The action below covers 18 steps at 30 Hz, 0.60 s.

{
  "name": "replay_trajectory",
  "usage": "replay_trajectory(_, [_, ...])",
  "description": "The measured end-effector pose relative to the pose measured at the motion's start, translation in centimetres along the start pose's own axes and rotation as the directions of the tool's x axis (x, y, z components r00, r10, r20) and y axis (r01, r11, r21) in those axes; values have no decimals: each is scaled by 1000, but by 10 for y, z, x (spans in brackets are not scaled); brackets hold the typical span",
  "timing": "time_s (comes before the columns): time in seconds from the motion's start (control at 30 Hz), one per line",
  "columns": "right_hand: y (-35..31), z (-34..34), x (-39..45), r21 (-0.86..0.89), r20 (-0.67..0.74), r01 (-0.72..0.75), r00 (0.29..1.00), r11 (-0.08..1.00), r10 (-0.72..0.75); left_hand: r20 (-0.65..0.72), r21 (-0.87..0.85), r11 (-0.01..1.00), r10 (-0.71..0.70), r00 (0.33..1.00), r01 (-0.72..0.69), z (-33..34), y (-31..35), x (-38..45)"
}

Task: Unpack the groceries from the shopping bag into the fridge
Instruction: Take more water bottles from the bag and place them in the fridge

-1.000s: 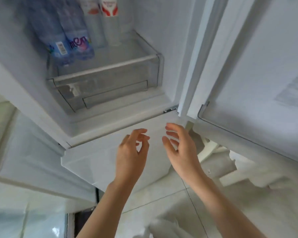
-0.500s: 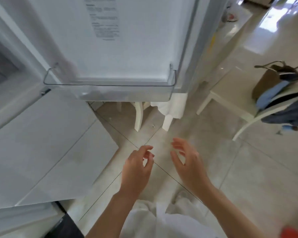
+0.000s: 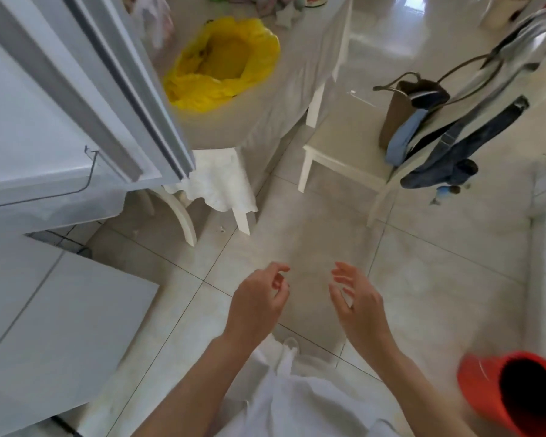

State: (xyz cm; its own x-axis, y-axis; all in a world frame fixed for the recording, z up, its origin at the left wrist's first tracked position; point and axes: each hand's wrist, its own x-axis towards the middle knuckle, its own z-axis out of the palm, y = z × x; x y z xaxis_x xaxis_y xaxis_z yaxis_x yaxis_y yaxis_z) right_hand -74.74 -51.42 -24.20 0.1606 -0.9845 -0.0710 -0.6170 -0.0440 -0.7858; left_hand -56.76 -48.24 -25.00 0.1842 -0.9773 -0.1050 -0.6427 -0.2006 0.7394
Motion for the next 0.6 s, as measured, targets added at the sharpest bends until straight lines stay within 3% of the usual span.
replay_trajectory(0.33, [5,-24,136,3,-46,55,997,998,-55,-57,21,998,-63,996,64,1,21,135])
replay_trajectory(0.6, [-32,-17,306,-17,41,208,978,978,-207,-144,13,991,-131,981,134,-27,23,286])
